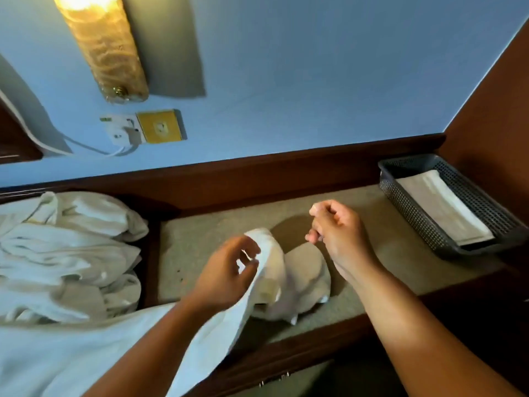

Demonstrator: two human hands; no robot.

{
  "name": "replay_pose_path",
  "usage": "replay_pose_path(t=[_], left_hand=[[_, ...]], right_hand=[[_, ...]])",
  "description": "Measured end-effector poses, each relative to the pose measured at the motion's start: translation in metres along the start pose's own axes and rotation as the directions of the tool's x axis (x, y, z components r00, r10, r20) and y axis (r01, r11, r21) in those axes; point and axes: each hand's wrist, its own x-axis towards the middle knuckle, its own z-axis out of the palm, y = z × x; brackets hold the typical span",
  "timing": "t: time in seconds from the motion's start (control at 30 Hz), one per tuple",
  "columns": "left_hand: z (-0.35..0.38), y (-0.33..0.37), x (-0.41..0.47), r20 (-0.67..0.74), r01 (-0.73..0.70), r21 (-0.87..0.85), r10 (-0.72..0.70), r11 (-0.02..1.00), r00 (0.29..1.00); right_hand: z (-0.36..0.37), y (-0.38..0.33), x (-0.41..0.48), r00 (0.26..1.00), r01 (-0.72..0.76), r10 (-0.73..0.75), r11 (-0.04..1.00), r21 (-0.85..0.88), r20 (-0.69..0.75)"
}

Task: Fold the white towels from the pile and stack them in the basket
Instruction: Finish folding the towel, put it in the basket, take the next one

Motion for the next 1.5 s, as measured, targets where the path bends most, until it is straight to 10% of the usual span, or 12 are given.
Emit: replay_pose_path(t=[0.17,0.3,0.47,0.87,1.07,1.23,1.5], left_hand=[[0.097,-0.054,-0.042,0.385,0.193,0.312,-0.309,0.930,0.870],[0.157,-0.074,-0.064,0.167,0.397,0.550,-0.563,0.735,0.810],[0.180,-0.092,-0.064,-0.104,0.674,0.376,-0.694,0.636,0.713],[0.171,0.017,-0.057,-0.138,0.393,0.065,-0.382,0.917,0.914],[0.143,0.110,-0.053,0.013,0.017,0.178,-0.020,0.984,1.000],[0.137,0.117,-0.068,0.099,-0.006,0.201,-0.014,0.980,0.995],[0.132,0.110,-0.107,0.007,0.222,0.219,-0.229,0.950,0.973]], right_hand=[[-0.026,0.012,0.022,0.977,-0.029,0.061,0.988,-0.153,0.206],[-0.052,0.062,0.009,0.898,-0.069,0.214,0.932,-0.356,0.386],[-0.085,0.119,-0.006,0.777,-0.044,0.362,0.847,-0.530,0.514],[-0.101,0.142,-0.003,0.661,0.073,0.357,0.845,-0.530,0.660],[-0.098,0.145,-0.015,0.790,-0.039,0.139,0.983,-0.177,0.597],[-0.110,0.149,-0.040,0.673,0.237,0.004,0.946,-0.220,0.740],[-0.107,0.139,-0.104,0.876,0.398,-0.295,0.889,-0.225,0.382]])
